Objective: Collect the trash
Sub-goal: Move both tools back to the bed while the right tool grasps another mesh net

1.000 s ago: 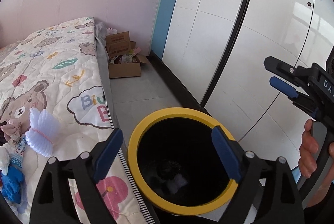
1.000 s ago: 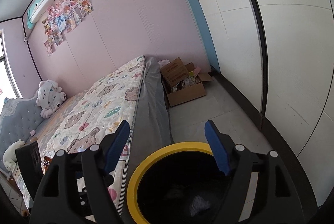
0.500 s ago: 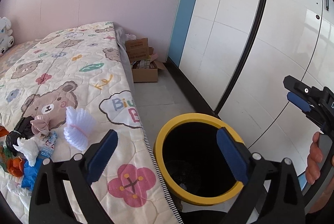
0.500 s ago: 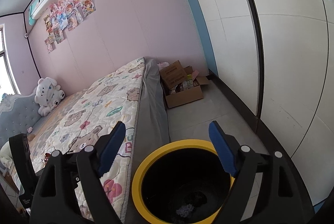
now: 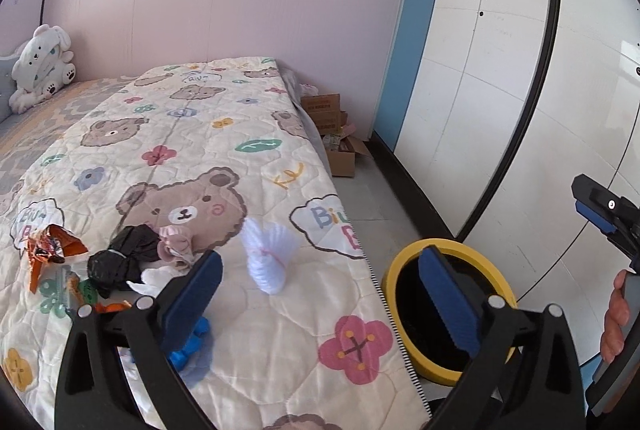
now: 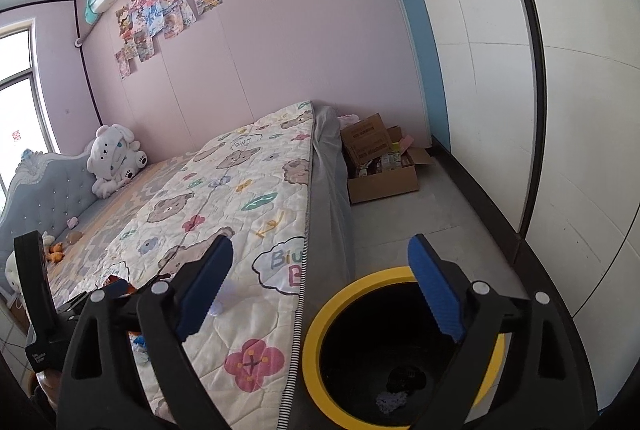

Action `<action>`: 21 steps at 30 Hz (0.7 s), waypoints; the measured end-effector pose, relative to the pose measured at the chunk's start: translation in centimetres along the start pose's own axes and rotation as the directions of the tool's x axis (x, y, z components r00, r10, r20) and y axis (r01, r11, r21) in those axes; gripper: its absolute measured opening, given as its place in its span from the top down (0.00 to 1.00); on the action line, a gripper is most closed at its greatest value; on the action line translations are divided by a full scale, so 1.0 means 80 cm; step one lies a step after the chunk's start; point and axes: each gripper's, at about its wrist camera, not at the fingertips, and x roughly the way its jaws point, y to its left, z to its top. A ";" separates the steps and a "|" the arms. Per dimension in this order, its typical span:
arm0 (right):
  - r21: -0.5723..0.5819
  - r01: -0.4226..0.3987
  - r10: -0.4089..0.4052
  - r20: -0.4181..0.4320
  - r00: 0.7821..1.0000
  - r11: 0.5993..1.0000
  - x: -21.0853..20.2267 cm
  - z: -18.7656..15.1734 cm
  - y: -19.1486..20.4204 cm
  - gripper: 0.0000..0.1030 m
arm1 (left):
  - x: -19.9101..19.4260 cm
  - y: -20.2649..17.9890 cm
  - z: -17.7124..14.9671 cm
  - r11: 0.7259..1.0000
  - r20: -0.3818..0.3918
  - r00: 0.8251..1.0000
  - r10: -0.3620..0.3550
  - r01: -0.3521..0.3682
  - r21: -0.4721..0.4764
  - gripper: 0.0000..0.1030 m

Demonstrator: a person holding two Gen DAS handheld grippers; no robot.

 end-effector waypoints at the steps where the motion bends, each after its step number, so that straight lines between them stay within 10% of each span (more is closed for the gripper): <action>1: -0.008 -0.007 0.007 -0.003 1.000 1.000 0.004 0.003 0.008 0.15 | -0.003 0.009 0.001 1.000 0.003 1.000 0.016 -0.016 -0.003 0.08; 21: -0.188 -0.117 0.105 -0.074 0.992 0.975 0.080 -0.015 0.159 0.08 | -0.036 0.204 0.014 0.944 -0.002 0.950 0.313 -0.311 -0.109 0.08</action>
